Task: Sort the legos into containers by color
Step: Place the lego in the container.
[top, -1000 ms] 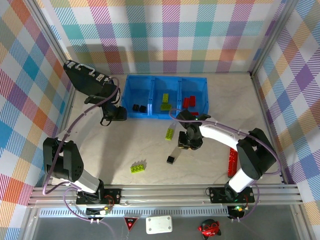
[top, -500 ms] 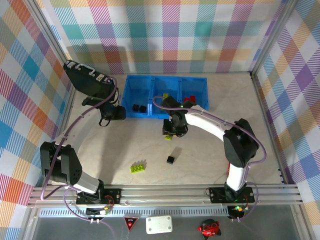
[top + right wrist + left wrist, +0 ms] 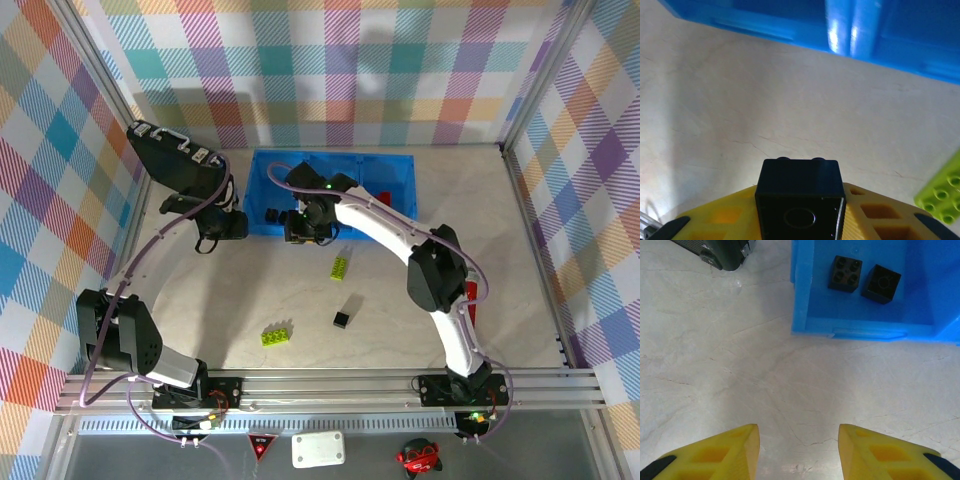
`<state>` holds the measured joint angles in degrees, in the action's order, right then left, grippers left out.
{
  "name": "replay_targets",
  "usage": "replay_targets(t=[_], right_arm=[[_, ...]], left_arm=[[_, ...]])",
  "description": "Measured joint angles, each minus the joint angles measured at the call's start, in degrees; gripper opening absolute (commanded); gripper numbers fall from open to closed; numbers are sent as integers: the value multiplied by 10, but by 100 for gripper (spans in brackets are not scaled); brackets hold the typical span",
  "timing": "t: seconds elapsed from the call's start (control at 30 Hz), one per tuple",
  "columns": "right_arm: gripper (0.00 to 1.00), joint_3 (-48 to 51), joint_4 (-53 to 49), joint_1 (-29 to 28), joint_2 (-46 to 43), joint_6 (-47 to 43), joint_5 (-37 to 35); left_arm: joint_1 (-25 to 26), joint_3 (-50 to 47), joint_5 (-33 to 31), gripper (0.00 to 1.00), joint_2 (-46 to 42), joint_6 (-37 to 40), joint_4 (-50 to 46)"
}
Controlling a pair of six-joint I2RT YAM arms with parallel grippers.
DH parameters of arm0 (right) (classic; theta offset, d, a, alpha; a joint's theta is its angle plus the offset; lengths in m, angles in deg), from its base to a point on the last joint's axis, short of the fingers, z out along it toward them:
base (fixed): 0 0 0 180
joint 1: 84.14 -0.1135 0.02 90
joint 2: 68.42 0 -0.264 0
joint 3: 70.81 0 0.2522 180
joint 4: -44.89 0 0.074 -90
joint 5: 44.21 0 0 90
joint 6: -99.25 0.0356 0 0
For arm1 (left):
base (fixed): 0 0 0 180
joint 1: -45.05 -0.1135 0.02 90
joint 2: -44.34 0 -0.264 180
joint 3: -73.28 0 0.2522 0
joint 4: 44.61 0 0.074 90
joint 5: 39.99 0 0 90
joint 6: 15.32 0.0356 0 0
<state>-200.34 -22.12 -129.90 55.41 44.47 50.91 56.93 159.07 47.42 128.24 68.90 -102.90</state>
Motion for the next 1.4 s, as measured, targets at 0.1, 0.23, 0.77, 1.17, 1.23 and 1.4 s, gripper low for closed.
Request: replay_targets(t=[0.1,0.23,0.77,1.17,1.23,1.4], right_arm=[[38,-56,-14,-3,31,-2,5],[37,-114,-26,-5,60,-6,9],[35,-238,-11,-5,139,-33,-2],[33,-277,42,-4,174,-46,-19],[33,-279,49,-4,180,-47,-24],[32,-281,69,-3,195,-47,-35]], left_arm=[[-4,0,0,45,-2,-4,1],[-5,-1,2,45,-7,-6,4],[-6,-6,2,45,-9,-8,12],[-6,-6,1,45,-9,-8,12],[-6,-6,1,45,-9,-8,12],[-6,-6,1,45,-9,-8,12]])
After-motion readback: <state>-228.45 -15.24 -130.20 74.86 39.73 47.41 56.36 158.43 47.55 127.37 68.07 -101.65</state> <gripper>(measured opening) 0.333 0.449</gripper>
